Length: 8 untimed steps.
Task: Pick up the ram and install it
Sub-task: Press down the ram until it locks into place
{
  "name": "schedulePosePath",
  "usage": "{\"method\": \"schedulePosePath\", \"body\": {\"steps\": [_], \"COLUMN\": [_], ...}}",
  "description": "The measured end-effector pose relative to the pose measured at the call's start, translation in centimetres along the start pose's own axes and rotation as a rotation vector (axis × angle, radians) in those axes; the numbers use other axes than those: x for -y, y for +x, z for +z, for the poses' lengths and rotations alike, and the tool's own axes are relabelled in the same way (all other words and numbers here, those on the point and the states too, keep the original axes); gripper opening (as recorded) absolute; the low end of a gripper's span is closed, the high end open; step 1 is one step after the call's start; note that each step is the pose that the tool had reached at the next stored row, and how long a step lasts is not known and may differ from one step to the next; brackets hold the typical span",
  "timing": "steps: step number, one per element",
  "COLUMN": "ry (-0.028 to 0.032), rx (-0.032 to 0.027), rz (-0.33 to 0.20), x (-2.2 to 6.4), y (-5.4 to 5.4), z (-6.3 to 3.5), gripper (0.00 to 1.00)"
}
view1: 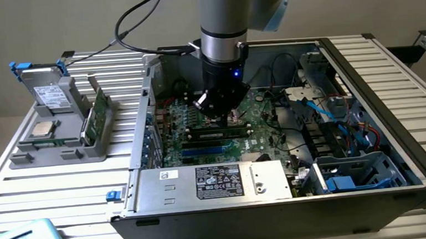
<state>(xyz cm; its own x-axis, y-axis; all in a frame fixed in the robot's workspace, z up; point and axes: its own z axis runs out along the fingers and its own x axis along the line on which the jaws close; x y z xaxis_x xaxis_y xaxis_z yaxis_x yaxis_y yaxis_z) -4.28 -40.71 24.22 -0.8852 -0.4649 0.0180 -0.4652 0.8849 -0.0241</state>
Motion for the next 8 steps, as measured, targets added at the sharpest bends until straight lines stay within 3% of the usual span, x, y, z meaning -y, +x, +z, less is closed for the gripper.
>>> {"method": "schedulePosePath", "body": {"steps": [8], "ry": [0.0022], "rx": [0.0054], "rz": [0.118], "x": [0.0], "y": [0.0], "z": [0.08], "gripper": [0.11]}}
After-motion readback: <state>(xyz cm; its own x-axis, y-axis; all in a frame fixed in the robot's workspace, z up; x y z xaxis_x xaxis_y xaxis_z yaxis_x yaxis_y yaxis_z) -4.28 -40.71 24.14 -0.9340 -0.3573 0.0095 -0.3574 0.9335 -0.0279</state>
